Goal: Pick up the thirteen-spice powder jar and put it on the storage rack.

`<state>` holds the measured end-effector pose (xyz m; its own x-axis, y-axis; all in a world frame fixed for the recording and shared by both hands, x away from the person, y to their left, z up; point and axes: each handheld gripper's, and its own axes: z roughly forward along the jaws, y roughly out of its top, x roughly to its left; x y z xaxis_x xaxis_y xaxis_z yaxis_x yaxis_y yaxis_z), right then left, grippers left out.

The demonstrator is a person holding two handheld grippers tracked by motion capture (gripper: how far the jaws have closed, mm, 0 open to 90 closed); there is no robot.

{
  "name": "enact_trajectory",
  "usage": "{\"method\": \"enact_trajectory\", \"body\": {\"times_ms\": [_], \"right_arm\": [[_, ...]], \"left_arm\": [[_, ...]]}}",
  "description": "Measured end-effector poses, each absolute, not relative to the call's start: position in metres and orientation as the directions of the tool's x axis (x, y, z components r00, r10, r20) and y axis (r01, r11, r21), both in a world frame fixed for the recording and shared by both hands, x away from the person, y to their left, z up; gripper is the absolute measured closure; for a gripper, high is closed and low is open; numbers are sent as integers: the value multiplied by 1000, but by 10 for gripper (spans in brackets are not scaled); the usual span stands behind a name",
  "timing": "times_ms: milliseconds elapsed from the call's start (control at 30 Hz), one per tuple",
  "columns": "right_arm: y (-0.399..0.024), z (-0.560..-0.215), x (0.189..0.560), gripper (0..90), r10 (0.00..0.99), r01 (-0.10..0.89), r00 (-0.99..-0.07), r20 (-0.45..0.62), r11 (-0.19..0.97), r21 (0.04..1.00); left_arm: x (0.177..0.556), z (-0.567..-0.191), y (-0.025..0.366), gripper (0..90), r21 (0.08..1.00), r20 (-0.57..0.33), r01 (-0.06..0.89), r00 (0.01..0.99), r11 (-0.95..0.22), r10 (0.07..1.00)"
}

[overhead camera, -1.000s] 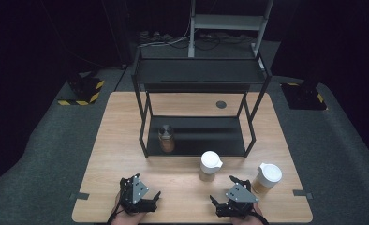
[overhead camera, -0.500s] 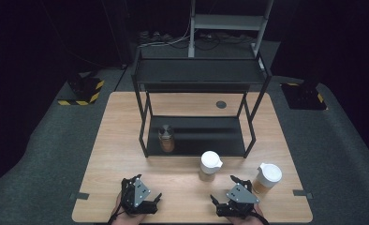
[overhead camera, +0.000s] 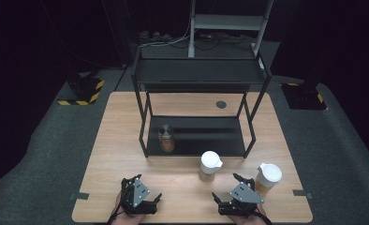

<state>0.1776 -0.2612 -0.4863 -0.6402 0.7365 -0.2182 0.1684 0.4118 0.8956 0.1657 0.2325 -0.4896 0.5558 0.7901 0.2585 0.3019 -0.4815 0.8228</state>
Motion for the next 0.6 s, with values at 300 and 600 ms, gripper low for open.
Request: {"method": "enact_trajectory", "body": {"times_ms": [300, 600], "right_arm": [[-259, -480, 179, 0, 755, 175, -629, -183, 367, 914], [-259, -477, 183, 0, 769, 178, -622, -146, 320, 930]], "left_arm": [[164, -491, 232, 12, 822, 270, 289, 561, -490, 783], [165, -490, 233, 12, 821, 270, 287, 567, -494, 778]]}}
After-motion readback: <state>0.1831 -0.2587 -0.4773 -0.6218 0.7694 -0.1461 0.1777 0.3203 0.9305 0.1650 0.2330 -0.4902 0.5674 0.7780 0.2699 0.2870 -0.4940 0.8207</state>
